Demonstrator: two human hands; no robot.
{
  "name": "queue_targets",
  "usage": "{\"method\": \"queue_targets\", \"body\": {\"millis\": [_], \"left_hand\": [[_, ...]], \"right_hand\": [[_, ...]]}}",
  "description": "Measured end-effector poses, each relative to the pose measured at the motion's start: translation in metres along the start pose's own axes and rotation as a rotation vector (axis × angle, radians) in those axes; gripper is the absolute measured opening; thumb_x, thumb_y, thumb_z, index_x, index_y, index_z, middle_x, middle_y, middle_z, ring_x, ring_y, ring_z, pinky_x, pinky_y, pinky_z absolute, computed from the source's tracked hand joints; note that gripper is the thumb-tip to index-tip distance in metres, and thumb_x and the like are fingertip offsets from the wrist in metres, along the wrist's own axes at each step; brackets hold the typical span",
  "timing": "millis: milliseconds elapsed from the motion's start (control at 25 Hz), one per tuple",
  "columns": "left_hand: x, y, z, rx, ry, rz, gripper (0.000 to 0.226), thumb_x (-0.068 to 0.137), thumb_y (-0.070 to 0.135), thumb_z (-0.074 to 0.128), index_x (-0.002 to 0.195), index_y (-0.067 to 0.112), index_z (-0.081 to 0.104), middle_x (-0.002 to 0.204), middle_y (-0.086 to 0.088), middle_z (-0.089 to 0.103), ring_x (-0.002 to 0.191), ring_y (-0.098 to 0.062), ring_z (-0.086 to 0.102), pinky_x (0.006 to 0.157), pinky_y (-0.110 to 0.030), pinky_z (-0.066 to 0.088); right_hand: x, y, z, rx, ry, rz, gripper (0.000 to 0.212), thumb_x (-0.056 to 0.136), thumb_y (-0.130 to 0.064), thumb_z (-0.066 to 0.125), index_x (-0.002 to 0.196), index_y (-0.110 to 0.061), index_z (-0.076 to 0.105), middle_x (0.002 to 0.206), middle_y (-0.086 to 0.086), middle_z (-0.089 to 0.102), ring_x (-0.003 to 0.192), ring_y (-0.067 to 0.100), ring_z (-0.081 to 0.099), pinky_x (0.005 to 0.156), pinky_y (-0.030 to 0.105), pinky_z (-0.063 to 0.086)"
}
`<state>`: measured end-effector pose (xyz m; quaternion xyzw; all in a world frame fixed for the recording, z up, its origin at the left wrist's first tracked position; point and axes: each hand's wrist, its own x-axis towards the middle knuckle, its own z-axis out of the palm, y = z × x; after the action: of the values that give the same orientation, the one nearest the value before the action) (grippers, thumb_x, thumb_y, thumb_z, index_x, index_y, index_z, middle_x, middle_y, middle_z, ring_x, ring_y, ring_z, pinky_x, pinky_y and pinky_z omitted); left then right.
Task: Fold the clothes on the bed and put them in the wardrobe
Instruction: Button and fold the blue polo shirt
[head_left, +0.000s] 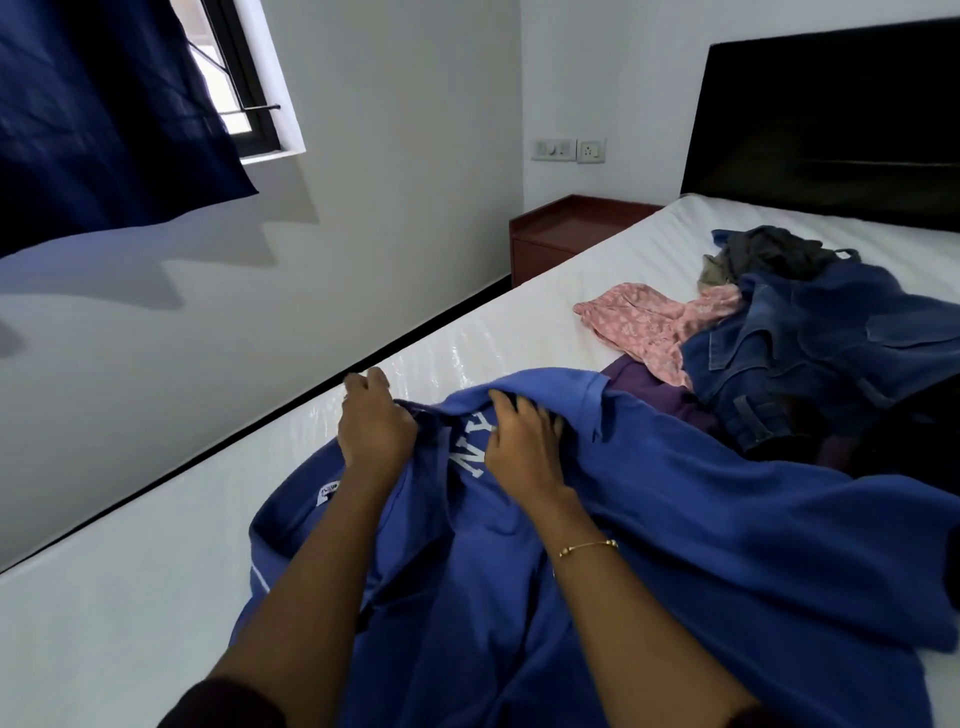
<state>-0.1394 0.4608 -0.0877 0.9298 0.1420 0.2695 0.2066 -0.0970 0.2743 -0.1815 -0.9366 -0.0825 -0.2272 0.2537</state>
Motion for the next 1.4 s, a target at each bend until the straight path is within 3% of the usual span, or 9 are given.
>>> {"method": "queue_targets", "body": {"millis": [120,240,360,520,720,800,880,1080,1400], "left_hand": [[-0.029,0.000,0.011,0.223,0.131,0.507,0.015,0.090,0.021,0.054,0.093,0.012,0.066,0.100,-0.008,0.065,0.099,-0.036,0.062,0.086,-0.050,0.046],[-0.038,-0.041,0.037,0.345,-0.018,0.610,0.039,0.096,0.034,0.043,0.116,0.018,0.072,0.127,-0.001,0.068,0.129,-0.031,0.058,0.107,-0.056,0.037],[-0.040,-0.095,0.065,0.482,-0.225,0.450,0.057,0.105,0.045,0.029,0.159,0.031,0.039,0.168,0.011,0.033,0.160,-0.024,0.018,0.123,-0.066,0.010],[-0.058,-0.094,0.072,0.424,-0.223,0.351,0.059,0.110,0.047,0.018,0.166,0.033,0.005,0.172,0.015,0.001,0.161,-0.021,-0.010,0.125,-0.058,-0.001],[-0.042,-0.105,0.067,0.237,-0.445,0.317,0.059,0.103,0.043,0.048,0.160,0.039,0.033,0.172,0.022,0.003,0.161,-0.023,0.000,0.125,-0.065,0.015],[-0.056,-0.093,0.027,-0.098,-0.424,0.269,0.028,0.098,0.043,0.057,0.124,0.043,0.068,0.140,0.030,0.058,0.132,-0.006,0.055,0.106,-0.050,0.048],[-0.080,-0.073,-0.021,-0.264,-0.427,0.189,0.025,0.093,0.054,0.068,0.079,0.032,0.072,0.080,0.020,0.072,0.076,-0.001,0.065,0.073,-0.033,0.054],[-0.098,-0.068,-0.061,0.075,-0.839,0.278,0.033,0.076,0.053,0.085,0.081,0.024,0.070,0.081,0.011,0.067,0.079,-0.008,0.066,0.064,-0.022,0.046],[-0.033,-0.040,-0.050,0.538,-0.109,0.336,0.014,0.087,0.018,0.067,0.098,0.025,0.060,0.098,0.000,0.061,0.086,-0.028,0.058,0.066,-0.041,0.047]], "right_hand": [[0.022,-0.005,0.000,-0.052,0.008,-0.129,0.098,0.101,-0.018,0.091,0.191,-0.024,0.053,0.202,0.014,0.032,0.178,0.047,0.040,0.137,0.070,0.066],[0.071,0.018,0.010,-0.215,-0.102,-0.318,0.102,0.101,-0.010,0.088,0.194,-0.023,0.048,0.210,0.011,0.002,0.188,0.044,0.026,0.097,0.056,0.080],[0.109,0.023,0.001,-0.370,-0.248,-0.240,0.058,0.109,-0.011,0.081,0.166,-0.013,0.077,0.198,0.024,0.033,0.183,0.047,0.036,0.131,0.067,0.072],[0.056,-0.037,0.001,-0.087,-0.345,-0.151,0.023,0.120,-0.014,0.070,0.135,-0.006,0.085,0.146,0.020,0.078,0.128,0.046,0.080,0.106,0.057,0.078],[-0.028,-0.072,0.035,0.303,-0.405,0.091,0.059,0.105,-0.062,0.096,0.123,-0.005,0.091,0.127,0.021,0.087,0.115,0.040,0.079,0.093,0.049,0.069],[-0.031,-0.065,0.043,0.313,-0.404,0.130,0.050,0.106,-0.045,0.102,0.136,-0.006,0.091,0.134,0.020,0.091,0.124,0.039,0.082,0.108,0.053,0.077],[-0.033,-0.054,0.048,0.331,-0.460,0.129,0.055,0.105,-0.035,0.105,0.150,-0.008,0.089,0.145,0.019,0.091,0.133,0.038,0.082,0.121,0.055,0.077],[-0.055,-0.036,0.056,0.371,-0.509,0.075,0.068,0.102,-0.028,0.108,0.163,-0.012,0.082,0.151,0.018,0.083,0.134,0.034,0.080,0.129,0.059,0.076],[-0.060,-0.052,0.031,0.240,-0.372,0.104,0.026,0.121,-0.022,0.080,0.142,-0.010,0.089,0.136,0.021,0.091,0.132,0.047,0.078,0.113,0.060,0.078]]}}
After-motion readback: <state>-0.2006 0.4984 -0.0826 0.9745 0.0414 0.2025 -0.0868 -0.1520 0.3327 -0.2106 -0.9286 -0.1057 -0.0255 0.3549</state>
